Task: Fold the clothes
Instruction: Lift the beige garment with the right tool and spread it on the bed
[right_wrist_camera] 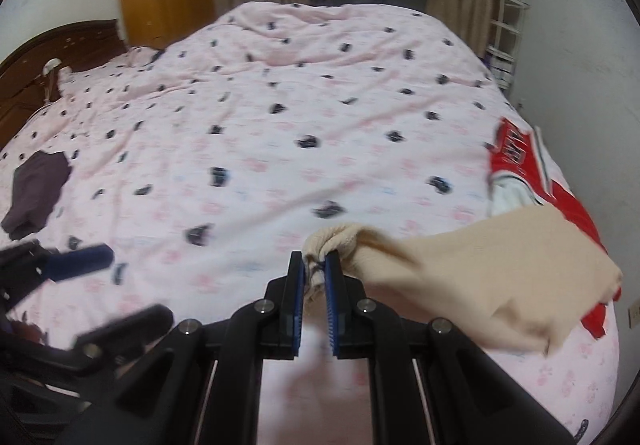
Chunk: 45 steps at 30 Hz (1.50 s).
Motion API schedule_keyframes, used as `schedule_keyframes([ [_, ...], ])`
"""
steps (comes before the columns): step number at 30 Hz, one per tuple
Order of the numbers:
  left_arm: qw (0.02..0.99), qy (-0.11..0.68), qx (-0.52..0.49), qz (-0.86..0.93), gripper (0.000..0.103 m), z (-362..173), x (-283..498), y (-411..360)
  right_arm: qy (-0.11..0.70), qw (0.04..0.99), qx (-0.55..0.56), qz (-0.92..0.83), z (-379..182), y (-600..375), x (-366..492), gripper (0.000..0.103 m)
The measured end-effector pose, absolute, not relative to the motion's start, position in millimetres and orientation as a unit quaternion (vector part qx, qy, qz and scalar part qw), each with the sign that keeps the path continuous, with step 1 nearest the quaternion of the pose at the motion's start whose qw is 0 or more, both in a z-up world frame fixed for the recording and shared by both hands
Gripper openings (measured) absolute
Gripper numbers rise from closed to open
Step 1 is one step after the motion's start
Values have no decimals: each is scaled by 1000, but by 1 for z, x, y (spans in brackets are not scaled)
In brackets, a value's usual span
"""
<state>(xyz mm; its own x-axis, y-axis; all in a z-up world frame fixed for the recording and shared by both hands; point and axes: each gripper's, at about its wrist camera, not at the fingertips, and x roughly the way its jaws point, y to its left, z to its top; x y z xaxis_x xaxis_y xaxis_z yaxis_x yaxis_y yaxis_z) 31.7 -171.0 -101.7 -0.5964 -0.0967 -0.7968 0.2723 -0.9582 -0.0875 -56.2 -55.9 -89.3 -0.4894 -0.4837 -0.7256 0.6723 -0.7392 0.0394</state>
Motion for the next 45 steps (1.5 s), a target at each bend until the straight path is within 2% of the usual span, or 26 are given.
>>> schedule_keyframes([
  [9,156,122,430,-881,69,-111,90,-229,141,420,371,-816,-63,-133,-11,11],
  [11,172,128,426,-879,69,-110,106,-245,142,442,375,-802,-63,-155,1,1],
  [19,229,165,414,-865,69,-114,160,-300,168,496,375,-765,-71,-236,61,2],
  [23,235,172,414,-862,69,-117,169,-308,171,478,374,-776,-75,-237,64,10],
  [26,226,170,415,-865,69,-117,166,-303,172,444,372,-797,-76,-215,45,21],
  [28,214,165,417,-868,69,-119,157,-294,173,416,372,-812,-79,-192,29,39],
  [29,208,162,418,-869,69,-120,152,-289,174,399,372,-820,-80,-178,19,41],
  [35,166,144,427,-877,69,-126,118,-254,171,297,389,-855,-93,-77,-45,44],
  [39,142,122,443,-877,69,-136,90,-231,176,238,395,-870,-100,-12,-78,52],
  [45,123,109,453,-876,69,-144,50,-213,166,178,397,-885,-100,66,-108,60],
])
